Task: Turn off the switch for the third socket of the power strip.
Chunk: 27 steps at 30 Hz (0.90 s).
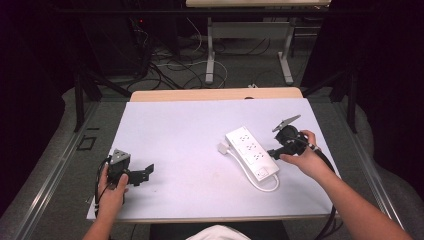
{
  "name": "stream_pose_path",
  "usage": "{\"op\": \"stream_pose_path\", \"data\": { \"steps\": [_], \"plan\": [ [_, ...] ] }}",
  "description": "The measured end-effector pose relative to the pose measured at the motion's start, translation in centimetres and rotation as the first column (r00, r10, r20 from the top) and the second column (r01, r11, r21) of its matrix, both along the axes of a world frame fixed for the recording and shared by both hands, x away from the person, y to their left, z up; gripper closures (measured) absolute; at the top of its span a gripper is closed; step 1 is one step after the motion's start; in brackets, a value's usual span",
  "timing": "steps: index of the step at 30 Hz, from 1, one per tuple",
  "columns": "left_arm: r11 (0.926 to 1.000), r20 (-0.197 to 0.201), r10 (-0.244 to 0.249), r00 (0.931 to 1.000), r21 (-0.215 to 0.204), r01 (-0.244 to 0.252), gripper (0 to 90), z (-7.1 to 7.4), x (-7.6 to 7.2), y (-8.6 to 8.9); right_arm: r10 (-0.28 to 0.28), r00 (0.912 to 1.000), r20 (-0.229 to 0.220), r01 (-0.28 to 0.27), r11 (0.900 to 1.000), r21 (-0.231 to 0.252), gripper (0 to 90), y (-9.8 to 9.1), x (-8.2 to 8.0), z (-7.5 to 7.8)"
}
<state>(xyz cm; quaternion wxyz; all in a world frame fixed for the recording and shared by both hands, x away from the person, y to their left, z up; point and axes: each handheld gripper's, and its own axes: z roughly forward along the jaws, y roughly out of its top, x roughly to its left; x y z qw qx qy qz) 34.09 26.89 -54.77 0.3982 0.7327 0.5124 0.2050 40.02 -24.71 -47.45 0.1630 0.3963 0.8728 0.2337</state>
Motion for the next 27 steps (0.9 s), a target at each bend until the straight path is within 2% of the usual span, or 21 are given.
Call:
{"op": "stream_pose_path", "data": {
  "steps": [2, 9, 13, 14, 15, 16, 18, 20, 21, 23, 24, 27],
  "plan": [
    [1.0000, -0.001, 0.000, 1.0000, 0.001, 0.000, 0.5, 0.0, 0.0, 0.0, 0.000, 0.9999, 0.014, 0.000, 0.9998, -0.019, 38.8, 0.2, 0.2, 0.5],
    [1.0000, 0.000, -0.005, 1.0000, 0.004, 0.005, 0.5, 0.1, -0.1, 0.0, 0.034, 0.9994, 0.009, -0.034, 0.9982, -0.049, 40.5, 1.2, 0.9, 1.8],
    [1.0000, -0.004, -0.002, 1.0000, 0.000, 0.002, 0.5, 0.0, -0.1, 0.0, 0.065, 0.9973, 0.034, -0.063, 0.9962, -0.060, 38.7, 1.8, 1.4, 1.8],
    [1.0000, -0.002, -0.005, 1.0000, 0.005, 0.005, 0.5, 0.0, 0.0, 0.0, 0.060, 0.9979, 0.027, -0.057, 0.9938, -0.095, 38.3, 1.9, 1.4, 2.1],
    [1.0000, -0.002, -0.004, 1.0000, 0.004, 0.004, 0.5, 0.0, 0.0, 0.0, 0.059, 0.9974, 0.041, -0.055, 0.9946, -0.087, 38.3, 2.1, 1.6, 1.9],
    [1.0000, -0.006, -0.004, 1.0000, 0.007, 0.005, 0.5, 0.1, -0.1, 0.0, 0.068, 0.9966, 0.046, -0.063, 0.9927, -0.103, 38.1, 2.2, 1.8, 1.9],
    [1.0000, -0.005, -0.005, 1.0000, 0.006, 0.005, 0.5, 0.0, 0.0, 0.0, 0.095, 0.9940, 0.055, -0.090, 0.9921, -0.088, 35.7, 2.4, 2.2, 1.7],
    [1.0000, -0.006, -0.003, 1.0000, 0.000, 0.003, 0.5, 0.0, -0.1, 0.0, 0.093, 0.9939, 0.059, -0.087, 0.9914, -0.098, 35.6, 2.7, 2.4, 1.8],
    [1.0000, -0.003, -0.001, 1.0000, -0.002, 0.001, 0.5, 0.0, -0.1, -0.1, 0.110, 0.9914, 0.072, -0.101, 0.9883, -0.114, 35.6, 2.7, 2.6, 1.8],
    [1.0000, -0.008, -0.002, 1.0000, 0.001, 0.002, 0.5, 0.0, -0.1, 0.0, 0.100, 0.9925, 0.070, -0.091, 0.9881, -0.124, 35.5, 3.0, 2.7, 1.9],
    [1.0000, -0.006, -0.001, 1.0000, 0.000, 0.001, 0.5, 0.0, -0.1, 0.0, 0.122, 0.9892, 0.081, -0.111, 0.9858, -0.126, 35.5, 3.1, 2.8, 1.9],
    [1.0000, -0.007, -0.002, 1.0000, 0.001, 0.002, 0.5, 0.0, -0.1, 0.0, 0.128, 0.9880, 0.086, -0.115, 0.9830, -0.143, 35.5, 3.5, 3.1, 2.0]
  ]
}}
